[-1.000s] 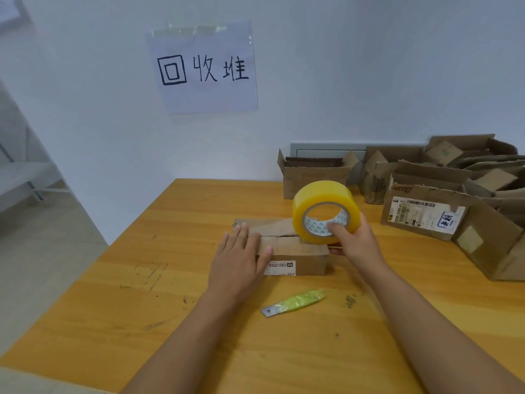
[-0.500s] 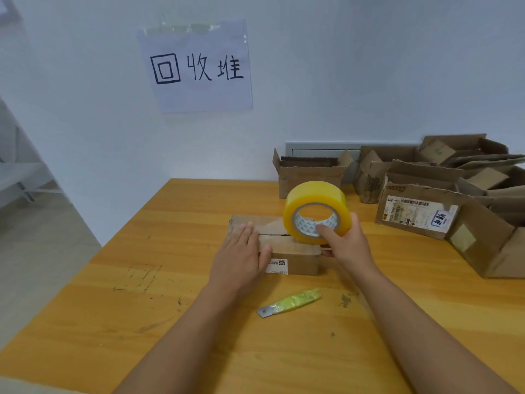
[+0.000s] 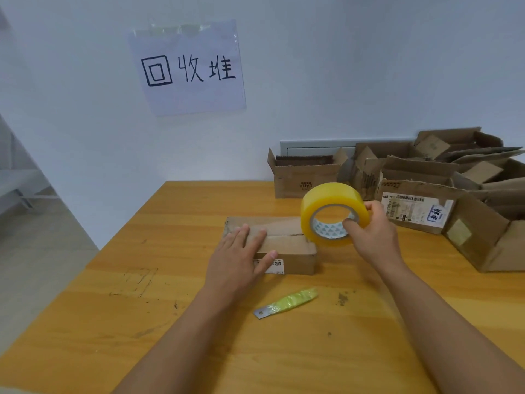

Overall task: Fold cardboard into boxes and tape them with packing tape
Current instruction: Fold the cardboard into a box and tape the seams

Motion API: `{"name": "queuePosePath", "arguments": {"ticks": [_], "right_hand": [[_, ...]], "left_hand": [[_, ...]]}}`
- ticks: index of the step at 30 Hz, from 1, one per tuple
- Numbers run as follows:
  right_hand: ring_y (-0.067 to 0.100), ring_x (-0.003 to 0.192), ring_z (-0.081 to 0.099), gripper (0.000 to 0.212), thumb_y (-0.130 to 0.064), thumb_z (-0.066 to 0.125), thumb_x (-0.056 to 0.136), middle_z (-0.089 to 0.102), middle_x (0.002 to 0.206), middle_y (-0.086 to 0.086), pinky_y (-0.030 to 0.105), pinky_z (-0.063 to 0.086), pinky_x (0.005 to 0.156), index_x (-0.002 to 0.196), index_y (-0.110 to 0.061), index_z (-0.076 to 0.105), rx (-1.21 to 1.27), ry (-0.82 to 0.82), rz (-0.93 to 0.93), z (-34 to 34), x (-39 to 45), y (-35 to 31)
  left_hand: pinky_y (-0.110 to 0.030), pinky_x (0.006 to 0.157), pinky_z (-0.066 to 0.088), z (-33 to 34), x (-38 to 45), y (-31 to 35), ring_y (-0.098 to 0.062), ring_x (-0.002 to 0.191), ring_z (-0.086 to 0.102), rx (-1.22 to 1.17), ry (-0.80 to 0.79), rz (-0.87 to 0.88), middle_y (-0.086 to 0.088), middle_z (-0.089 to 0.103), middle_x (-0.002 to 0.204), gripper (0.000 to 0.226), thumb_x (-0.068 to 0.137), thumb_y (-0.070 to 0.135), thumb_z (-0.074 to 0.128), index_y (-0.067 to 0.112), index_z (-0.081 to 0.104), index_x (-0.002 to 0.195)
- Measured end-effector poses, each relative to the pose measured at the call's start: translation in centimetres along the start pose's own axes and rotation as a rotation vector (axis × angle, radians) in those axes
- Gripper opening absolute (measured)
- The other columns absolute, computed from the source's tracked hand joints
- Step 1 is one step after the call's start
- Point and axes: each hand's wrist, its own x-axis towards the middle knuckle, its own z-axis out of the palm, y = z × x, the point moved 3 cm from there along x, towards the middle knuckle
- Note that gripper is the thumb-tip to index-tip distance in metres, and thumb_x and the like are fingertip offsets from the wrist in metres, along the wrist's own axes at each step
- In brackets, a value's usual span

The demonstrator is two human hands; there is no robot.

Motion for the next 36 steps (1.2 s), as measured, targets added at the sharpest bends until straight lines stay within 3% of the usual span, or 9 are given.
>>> {"name": "queuePosePath", "arguments": {"ticks": [8,12,14,17,19,21,24,28,36], "right_hand": [[0.024,0.069,0.062,0.032,-0.021,0.071,0.088,0.063,0.092,0.001,0.039,0.054,0.057,0.112,-0.024,0.049,0.212,-0.124,0.142,1.5,-0.3,1.4],[0.027,0.057,0.065,0.038,-0.018,0.072,0.088,0.067,0.086,0.017,0.037,0.056,0.054,0.122,-0.013,0.055,0.491,-0.199,0.36,3.2,-1.1,2.6],[0.029,0.059,0.068,0.042,-0.018,0.071,0.089,0.068,0.089,0.022,0.036,0.058,0.053,0.126,-0.01,0.053,0.535,-0.205,0.394,3.8,-1.3,2.7],[0.03,0.06,0.069,0.041,-0.016,0.069,0.09,0.069,0.092,0.022,0.035,0.059,0.052,0.127,-0.009,0.052,0.576,-0.183,0.397,4.4,-1.5,2.6],[0.031,0.062,0.07,0.041,-0.016,0.069,0.09,0.07,0.093,0.021,0.035,0.059,0.053,0.127,-0.008,0.053,0.581,-0.174,0.388,4.5,-1.6,2.5],[0.032,0.064,0.07,0.04,-0.016,0.069,0.091,0.07,0.095,0.021,0.035,0.059,0.053,0.127,-0.009,0.053,0.572,-0.173,0.383,4.4,-1.5,2.6],[0.036,0.067,0.072,0.041,-0.017,0.068,0.091,0.07,0.096,0.02,0.039,0.06,0.057,0.127,-0.012,0.049,0.522,-0.172,0.361,4.2,-1.4,2.2],[0.033,0.065,0.072,0.038,-0.019,0.066,0.091,0.07,0.093,0.015,0.042,0.06,0.062,0.124,-0.016,0.048,0.399,-0.189,0.299,3.6,-1.0,1.4],[0.02,0.05,0.068,0.013,-0.027,0.063,0.089,0.07,0.08,0.005,0.045,0.059,0.061,0.096,-0.022,0.053,0.071,-0.121,0.086,0.7,-0.2,-0.4]], "left_hand": [[-0.04,0.103,0.042,-0.6,0.2,1.4,-0.024,0.125,0.056,0.015,0.052,0.048,-0.001,0.059,0.135,0.074,0.09,0.069,0.026,0.019,0.061,0.132],[-0.041,0.105,0.039,-0.5,0.3,2.5,-0.026,0.128,0.051,0.048,0.04,0.061,-0.007,0.055,0.139,0.076,0.089,0.076,0.022,0.029,0.054,0.139],[-0.042,0.109,0.038,-0.8,0.4,3.2,-0.028,0.134,0.047,0.08,0.06,0.093,-0.01,0.048,0.149,0.077,0.092,0.073,0.022,0.023,0.055,0.14],[-0.035,0.119,0.018,-0.6,0.5,4.5,-0.021,0.148,0.025,0.063,-0.054,0.141,-0.006,0.022,0.163,0.083,0.095,0.07,0.022,0.012,0.026,0.155],[-0.035,0.12,0.015,-0.5,0.4,5.2,-0.02,0.15,0.019,0.036,-0.049,0.13,-0.006,0.021,0.164,0.091,0.091,0.075,0.017,0.013,0.015,0.158],[-0.038,0.12,0.019,0.0,0.5,5.7,-0.024,0.149,0.024,0.054,-0.045,0.119,-0.01,0.029,0.16,0.094,0.088,0.077,0.01,0.014,0.025,0.155],[-0.039,0.115,0.033,0.3,0.7,6.1,-0.027,0.142,0.04,0.116,0.036,0.129,-0.014,0.046,0.15,0.088,0.092,0.072,0.02,0.007,0.053,0.141],[-0.034,0.121,0.016,0.6,1.1,6.6,-0.021,0.151,0.02,0.071,-0.034,0.128,-0.009,0.022,0.163,0.1,0.086,0.078,0.012,0.008,0.024,0.156],[-0.035,0.119,0.02,0.8,1.1,6.2,-0.02,0.15,0.022,0.066,0.024,0.151,-0.006,0.026,0.163,0.085,0.092,0.077,0.019,0.024,0.021,0.157]]}}
